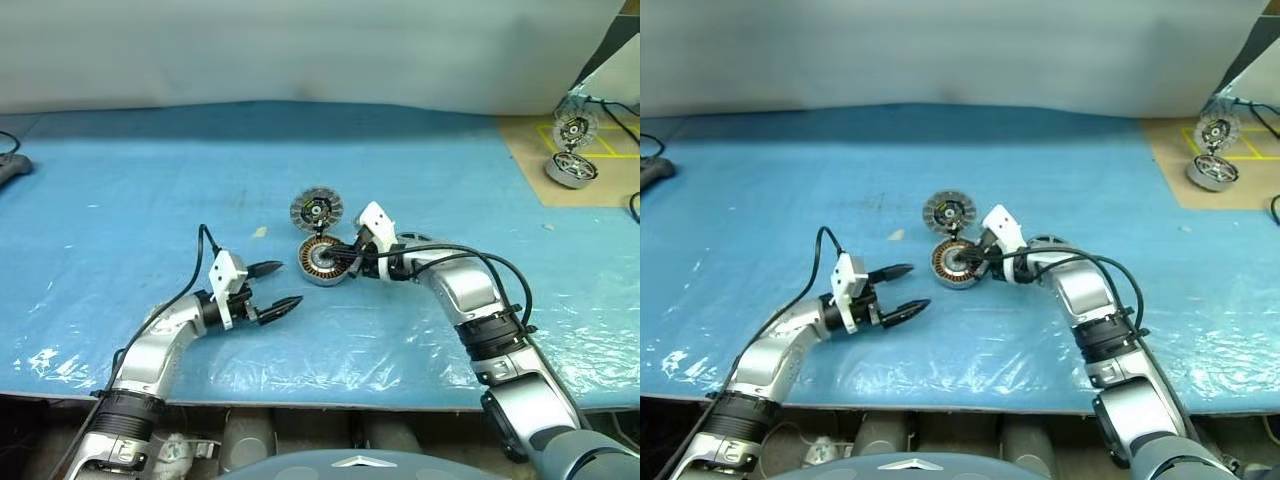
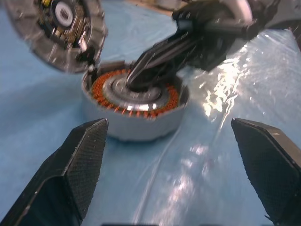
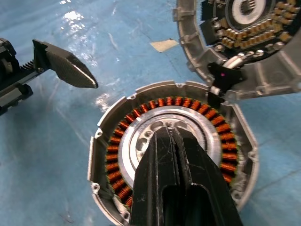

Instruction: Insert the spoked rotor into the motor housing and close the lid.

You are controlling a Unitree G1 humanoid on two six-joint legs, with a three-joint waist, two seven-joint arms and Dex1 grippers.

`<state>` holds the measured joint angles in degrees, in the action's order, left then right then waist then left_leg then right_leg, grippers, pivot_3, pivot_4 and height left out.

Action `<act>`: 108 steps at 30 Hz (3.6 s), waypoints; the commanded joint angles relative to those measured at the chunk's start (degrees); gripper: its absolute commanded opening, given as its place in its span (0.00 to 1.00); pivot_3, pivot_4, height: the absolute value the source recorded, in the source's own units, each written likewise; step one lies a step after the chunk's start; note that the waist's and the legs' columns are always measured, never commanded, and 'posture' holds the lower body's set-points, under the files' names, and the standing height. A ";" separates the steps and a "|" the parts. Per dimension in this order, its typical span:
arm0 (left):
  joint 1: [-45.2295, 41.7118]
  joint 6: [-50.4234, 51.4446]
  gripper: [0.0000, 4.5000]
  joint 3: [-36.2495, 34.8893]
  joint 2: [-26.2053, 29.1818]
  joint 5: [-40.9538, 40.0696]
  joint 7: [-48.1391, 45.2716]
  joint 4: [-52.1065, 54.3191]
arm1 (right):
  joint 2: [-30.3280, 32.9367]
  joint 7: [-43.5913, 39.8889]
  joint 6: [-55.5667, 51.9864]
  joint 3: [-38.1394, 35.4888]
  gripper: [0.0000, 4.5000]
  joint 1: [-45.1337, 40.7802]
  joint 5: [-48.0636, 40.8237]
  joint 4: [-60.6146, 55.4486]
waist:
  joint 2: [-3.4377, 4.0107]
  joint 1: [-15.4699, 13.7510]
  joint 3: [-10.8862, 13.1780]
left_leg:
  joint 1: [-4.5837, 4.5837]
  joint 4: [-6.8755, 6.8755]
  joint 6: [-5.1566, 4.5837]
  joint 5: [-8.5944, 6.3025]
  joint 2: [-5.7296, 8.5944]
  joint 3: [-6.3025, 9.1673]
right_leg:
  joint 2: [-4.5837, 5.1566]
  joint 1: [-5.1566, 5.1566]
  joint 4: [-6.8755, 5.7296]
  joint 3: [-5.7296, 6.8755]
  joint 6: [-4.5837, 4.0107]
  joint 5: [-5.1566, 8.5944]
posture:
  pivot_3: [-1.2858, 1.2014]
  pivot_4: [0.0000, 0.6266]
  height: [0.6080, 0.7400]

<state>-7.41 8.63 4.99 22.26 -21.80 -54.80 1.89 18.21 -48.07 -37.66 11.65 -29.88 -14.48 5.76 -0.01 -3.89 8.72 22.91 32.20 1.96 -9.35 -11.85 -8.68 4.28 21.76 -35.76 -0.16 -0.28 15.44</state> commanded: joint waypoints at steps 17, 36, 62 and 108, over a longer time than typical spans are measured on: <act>-0.10 9.22 1.00 -1.24 1.63 -3.28 3.80 10.31 | 19.01 0.59 1.96 -8.03 0.45 1.15 2.25 -5.38 | 0.01 -0.20 0.00 | 0.20 0.02 0.00 0.01 0.05 0.00 | -0.02 0.15 0.04 0.00 0.02 -0.01 | 0.52 0.24 1.00; 2.05 1.59 1.00 -0.97 1.28 -1.68 0.63 3.96 | 26.45 -6.20 4.33 -5.27 0.60 3.03 6.25 -0.21 | 0.01 -0.20 0.00 | 0.21 0.11 -0.04 0.00 0.01 0.00 | -0.01 0.15 -0.01 0.00 -0.01 -0.01 | 0.52 0.24 1.00; 1.02 -4.75 1.00 -0.74 -0.28 0.20 -1.76 -2.86 | 25.48 -7.58 3.14 -6.42 0.27 6.12 4.53 -4.41 | -0.02 -0.33 -0.01 | -0.67 0.10 -0.26 -0.14 -0.02 -0.07 | 0.02 -0.74 0.14 -0.10 -0.29 0.17 | 0.52 0.24 1.00; -0.09 9.65 1.00 -1.38 2.06 -2.73 4.71 10.72 | 13.59 -4.69 -4.10 0.29 0.27 -2.87 -3.74 -10.88 | 0.09 -0.16 0.05 | 0.24 0.06 -0.02 0.01 0.01 -0.04 | -0.04 0.21 0.02 -0.03 -0.01 0.00 | 0.52 0.24 1.00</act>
<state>-7.81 20.54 4.46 24.03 -23.94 -48.78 13.51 31.78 -52.66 -42.91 12.55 -32.08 -18.16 -4.69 0.08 -4.05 8.76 23.15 32.26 1.94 -9.35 -11.84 -8.71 4.24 21.96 -35.73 -0.19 -0.29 15.45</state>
